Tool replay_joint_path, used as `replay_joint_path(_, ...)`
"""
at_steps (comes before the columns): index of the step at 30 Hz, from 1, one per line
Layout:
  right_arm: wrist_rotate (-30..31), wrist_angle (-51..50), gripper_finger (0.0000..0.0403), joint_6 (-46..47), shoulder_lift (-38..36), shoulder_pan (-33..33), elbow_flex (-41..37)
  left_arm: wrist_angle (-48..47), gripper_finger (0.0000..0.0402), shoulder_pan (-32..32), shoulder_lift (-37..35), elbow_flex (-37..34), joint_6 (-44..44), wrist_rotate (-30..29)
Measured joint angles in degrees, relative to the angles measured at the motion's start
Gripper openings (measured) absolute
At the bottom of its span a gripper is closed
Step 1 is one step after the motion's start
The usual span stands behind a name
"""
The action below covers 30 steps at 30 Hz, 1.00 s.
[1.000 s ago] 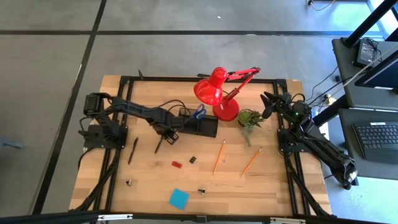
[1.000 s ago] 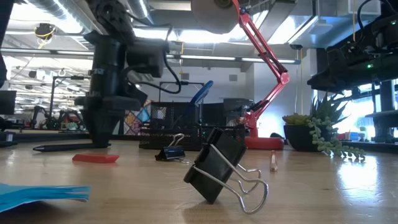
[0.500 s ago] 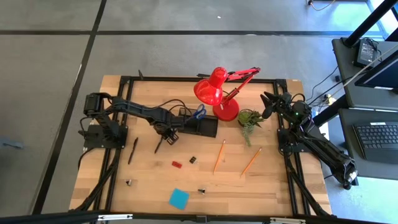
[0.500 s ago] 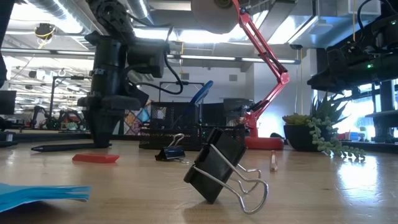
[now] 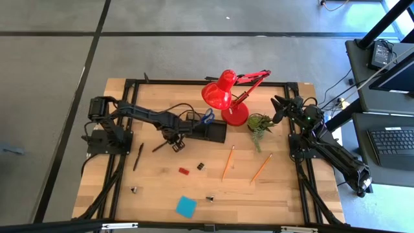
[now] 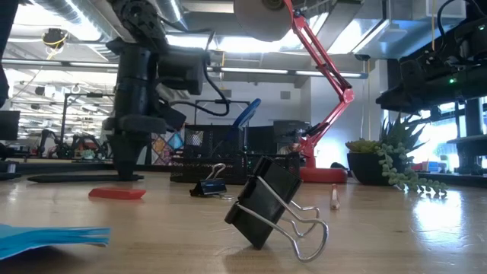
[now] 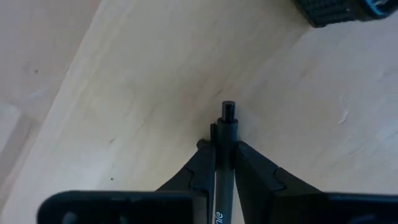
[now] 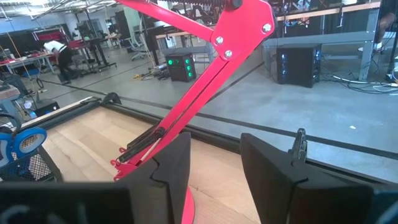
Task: Pick and place office supplies into organizer
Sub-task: Put the right black pen into the black desk organizer
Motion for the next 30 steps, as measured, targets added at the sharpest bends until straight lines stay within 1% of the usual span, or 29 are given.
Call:
replay_joint_path(3,0.00,0.02,0.0145,0.04,0.00,-0.01,0.00,-0.80,0.0039,-0.02,-1.91,1.27,2.33,1.49)
replay_joint_path(9,0.00,0.00,0.0145,0.13,0.00,-0.01,0.00,-1.01,0.0038,-0.09,-7.17,2.19,11.53,11.18)
replay_joint_path(11,0.00,0.00,0.0145,0.18,0.00,-0.01,0.00,-1.35,0.0038,-0.50,-9.22,2.21,14.18,12.98)
replay_joint_path(16,0.02,0.02,0.0145,0.35,0.00,-0.02,0.00,-1.00,0.0033,-1.60,-15.37,2.21,19.85,12.08)
replay_joint_path(19,0.00,0.01,0.0145,0.31,0.00,0.00,0.00,2.33,0.0031,-1.53,-19.09,2.21,23.01,10.38)
replay_joint_path(22,0.00,0.02,0.0145,0.35,0.00,0.00,0.00,7.65,0.0031,-0.95,-22.56,2.23,27.46,8.82)
replay_joint_path(25,0.00,0.01,0.0145,0.30,0.01,0.00,0.00,14.42,0.0031,0.02,-25.38,2.27,31.49,8.55)
replay_joint_path(30,0.02,0.00,0.0145,0.32,0.00,0.00,0.00,22.79,0.0031,1.94,-28.34,2.29,38.78,8.63)
